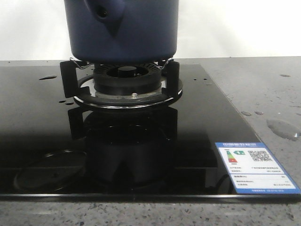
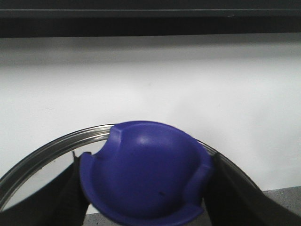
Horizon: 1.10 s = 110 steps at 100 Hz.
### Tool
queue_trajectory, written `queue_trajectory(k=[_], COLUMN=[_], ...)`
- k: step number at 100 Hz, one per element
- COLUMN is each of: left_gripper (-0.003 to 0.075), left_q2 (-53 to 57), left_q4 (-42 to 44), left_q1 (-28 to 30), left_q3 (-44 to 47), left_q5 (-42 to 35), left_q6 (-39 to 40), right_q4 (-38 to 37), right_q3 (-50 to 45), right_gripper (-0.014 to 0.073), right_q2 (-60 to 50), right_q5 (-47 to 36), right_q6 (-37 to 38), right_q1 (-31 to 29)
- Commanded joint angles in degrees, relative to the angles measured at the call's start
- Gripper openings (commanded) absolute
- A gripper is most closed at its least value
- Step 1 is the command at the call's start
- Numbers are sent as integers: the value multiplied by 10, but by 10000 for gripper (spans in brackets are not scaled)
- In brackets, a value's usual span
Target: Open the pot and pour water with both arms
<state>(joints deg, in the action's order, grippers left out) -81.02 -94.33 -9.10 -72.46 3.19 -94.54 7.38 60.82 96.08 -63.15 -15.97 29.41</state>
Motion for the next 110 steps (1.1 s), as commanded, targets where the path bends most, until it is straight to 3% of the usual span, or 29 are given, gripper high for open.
queue_trajectory(k=[1,14,21,39,61,73,90,110], left_gripper=[358,358,358,358,358,358,358,358], left_q2=[25,25,25,25,25,25,25,25], left_q4=[-8,-8,-9,-20,-51,-58,-61,-66], left_q1=[1,1,1,1,0,0,0,0], left_q3=[-23,-23,-23,-23,-23,-23,-23,-23], left_q5=[8,51,90,183,262,301,342,364], left_q6=[4,4,4,4,4,4,4,4], right_q4=[-9,-9,-5,44,44,42,41,41], right_q3=[20,20,32,125,261,274,215,106], right_gripper=[-46,-46,-46,-46,-46,-46,-46,-46], right_q2=[-28,-54,-83,-157,-185,-180,-169,-169], right_q5=[-34,2,77,445,915,1082,1204,1194], right_q6=[-2,-2,-2,-2,8,55,63,63], right_q1=[-1,-3,-13,-62,-187,-263,-354,-412])
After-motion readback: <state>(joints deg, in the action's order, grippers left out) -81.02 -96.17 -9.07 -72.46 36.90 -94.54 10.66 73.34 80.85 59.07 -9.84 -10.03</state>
